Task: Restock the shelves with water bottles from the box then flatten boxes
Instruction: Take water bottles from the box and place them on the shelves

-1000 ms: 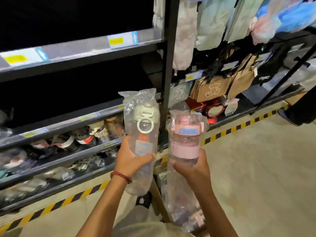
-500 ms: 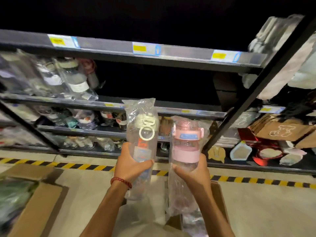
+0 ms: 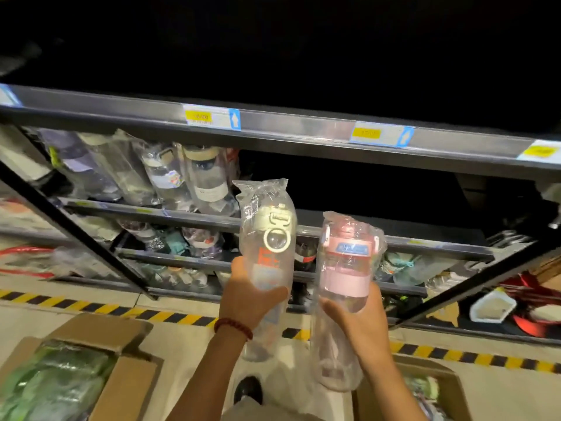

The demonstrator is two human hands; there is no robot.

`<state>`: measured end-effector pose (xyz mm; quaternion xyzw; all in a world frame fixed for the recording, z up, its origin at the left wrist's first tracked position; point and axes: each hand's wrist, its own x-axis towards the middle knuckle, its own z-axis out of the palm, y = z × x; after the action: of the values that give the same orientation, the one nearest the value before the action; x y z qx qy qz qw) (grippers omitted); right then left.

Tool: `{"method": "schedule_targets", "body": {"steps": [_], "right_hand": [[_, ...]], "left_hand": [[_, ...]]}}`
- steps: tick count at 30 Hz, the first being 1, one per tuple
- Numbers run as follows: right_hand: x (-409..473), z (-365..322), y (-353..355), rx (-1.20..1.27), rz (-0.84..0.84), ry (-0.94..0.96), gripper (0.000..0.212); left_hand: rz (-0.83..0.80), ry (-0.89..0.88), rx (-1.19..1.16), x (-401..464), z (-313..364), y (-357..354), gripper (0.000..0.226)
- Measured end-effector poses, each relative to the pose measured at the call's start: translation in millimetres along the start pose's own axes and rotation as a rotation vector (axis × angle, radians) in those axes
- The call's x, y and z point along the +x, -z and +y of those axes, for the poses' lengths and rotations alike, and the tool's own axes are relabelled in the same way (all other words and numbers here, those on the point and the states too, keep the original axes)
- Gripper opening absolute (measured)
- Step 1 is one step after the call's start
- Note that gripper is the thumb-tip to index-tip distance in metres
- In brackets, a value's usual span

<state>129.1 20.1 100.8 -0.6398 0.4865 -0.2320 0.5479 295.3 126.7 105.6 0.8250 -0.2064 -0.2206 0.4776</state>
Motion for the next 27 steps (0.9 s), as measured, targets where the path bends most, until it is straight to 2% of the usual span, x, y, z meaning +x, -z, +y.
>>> {"method": "schedule_targets", "body": {"steps": [3,6,11,14,19,24,26,27], "right_hand": [[6,-8,-23,0.001,0.064,-0.028,0.065],[12,-7,-44,0.015,0.104,-0.070,0.067],[39,-7,-65,0.048,0.104,-0.128,0.065],[64,-8,-70,0.062,0.095,-0.135,0.065],[108,-5,-69,0.035,0.073,-0.136,0.079],[151,-8,-61,0.092,0.048,-0.028,0.073],[168,-9,-59,0.206,-0.009,0.003,0.069],[177,-9,-57,0.282,-0.034,0.004,0.063]], "left_hand": [[-0.068,0.010,0.027,33,-13,10,0.074],[-0.108,0.046,-0.040,52,-19,15,0.070],[-0.167,0.025,-0.065,79,-20,11,0.065],[-0.166,0.033,-0.127,95,-17,2,0.067],[-0.118,0.009,-0.238,128,-15,-18,0.079],[-0.081,-0.121,-0.301,154,-5,-32,0.062],[-0.123,-0.197,-0.295,170,1,-38,0.048],[-0.131,-0.208,-0.312,176,2,-42,0.053]]}}
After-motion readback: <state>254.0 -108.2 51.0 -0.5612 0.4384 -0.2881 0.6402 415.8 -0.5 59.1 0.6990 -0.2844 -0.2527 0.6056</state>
